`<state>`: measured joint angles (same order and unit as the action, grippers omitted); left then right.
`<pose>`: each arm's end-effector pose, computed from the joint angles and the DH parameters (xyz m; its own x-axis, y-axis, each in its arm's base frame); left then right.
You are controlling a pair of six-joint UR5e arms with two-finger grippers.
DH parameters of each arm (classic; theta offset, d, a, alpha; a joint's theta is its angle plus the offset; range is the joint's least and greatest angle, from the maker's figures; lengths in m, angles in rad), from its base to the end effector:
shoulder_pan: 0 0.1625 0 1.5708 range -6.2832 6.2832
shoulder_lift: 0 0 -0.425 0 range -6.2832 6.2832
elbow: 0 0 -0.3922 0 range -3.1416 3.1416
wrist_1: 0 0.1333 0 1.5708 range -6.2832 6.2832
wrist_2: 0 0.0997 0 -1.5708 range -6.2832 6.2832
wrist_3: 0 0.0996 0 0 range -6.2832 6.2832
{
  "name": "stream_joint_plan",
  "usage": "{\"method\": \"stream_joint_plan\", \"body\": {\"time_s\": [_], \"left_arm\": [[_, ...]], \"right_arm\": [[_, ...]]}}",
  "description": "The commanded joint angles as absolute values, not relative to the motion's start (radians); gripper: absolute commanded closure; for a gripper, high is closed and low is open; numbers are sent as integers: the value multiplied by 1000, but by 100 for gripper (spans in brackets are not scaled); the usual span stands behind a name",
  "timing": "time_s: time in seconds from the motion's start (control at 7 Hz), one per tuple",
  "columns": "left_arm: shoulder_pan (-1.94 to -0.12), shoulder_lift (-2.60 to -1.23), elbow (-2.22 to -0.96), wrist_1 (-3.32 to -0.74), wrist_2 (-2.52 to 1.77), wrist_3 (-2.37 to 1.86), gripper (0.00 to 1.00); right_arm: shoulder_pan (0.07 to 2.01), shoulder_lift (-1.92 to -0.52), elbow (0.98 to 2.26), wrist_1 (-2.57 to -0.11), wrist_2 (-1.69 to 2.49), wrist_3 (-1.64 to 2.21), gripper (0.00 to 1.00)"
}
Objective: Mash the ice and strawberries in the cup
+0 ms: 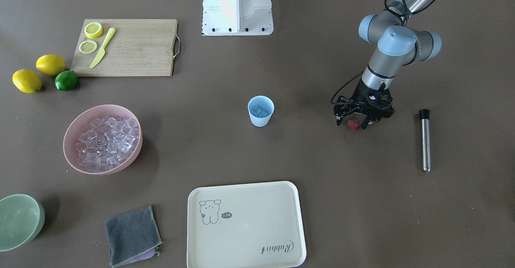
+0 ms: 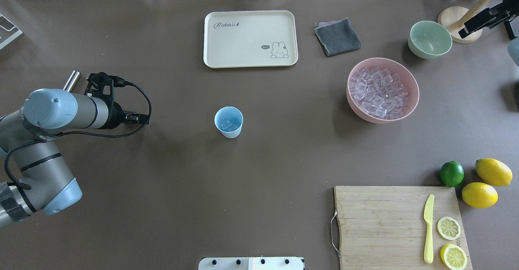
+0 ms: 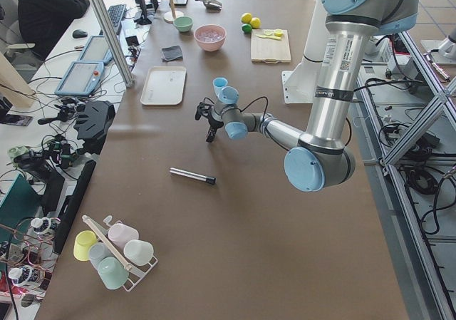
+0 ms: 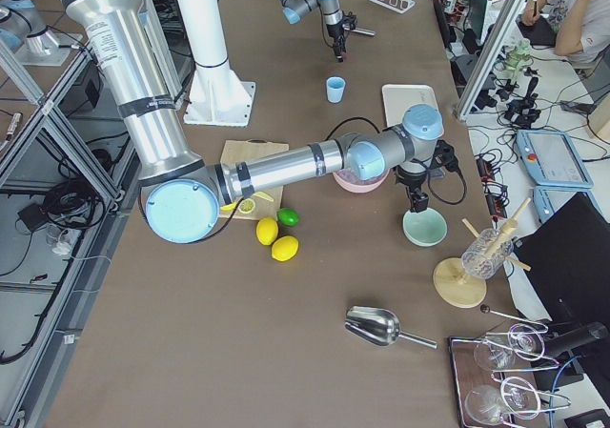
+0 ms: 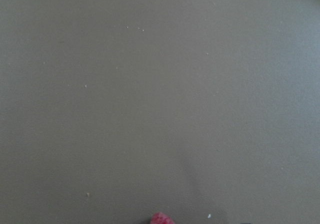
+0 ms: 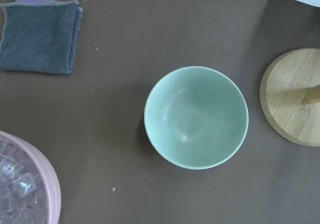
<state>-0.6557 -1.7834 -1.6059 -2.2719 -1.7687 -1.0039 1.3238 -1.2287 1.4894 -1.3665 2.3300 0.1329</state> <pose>0.4121 -0.4605 0.4576 0.6426 0.1700 -0.7471 0.1494 0.9285 0.3398 -0.0944 -0.6393 0.4817 0.6513 -0.3576 0.6692 0.1334 0.9222 0.3629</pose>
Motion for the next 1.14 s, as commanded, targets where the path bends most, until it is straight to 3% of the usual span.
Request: {"method": "stream_joint_plan", "body": {"time_s": [0.0, 0.43, 1.0], "left_arm": [[-655, -1782, -1603, -2272, -1769, -1021, 64], [-655, -1783, -1611, -2273, -1769, -1071, 100], [-670, -1836, -1689, -2220, -1822, -1100, 100]], "right_arm": [[1324, -1239, 1459, -1300, 2330, 138, 1], [1322, -1239, 1466, -1296, 2333, 158, 1], [1321, -1239, 1457, -1296, 2326, 156, 1]]}}
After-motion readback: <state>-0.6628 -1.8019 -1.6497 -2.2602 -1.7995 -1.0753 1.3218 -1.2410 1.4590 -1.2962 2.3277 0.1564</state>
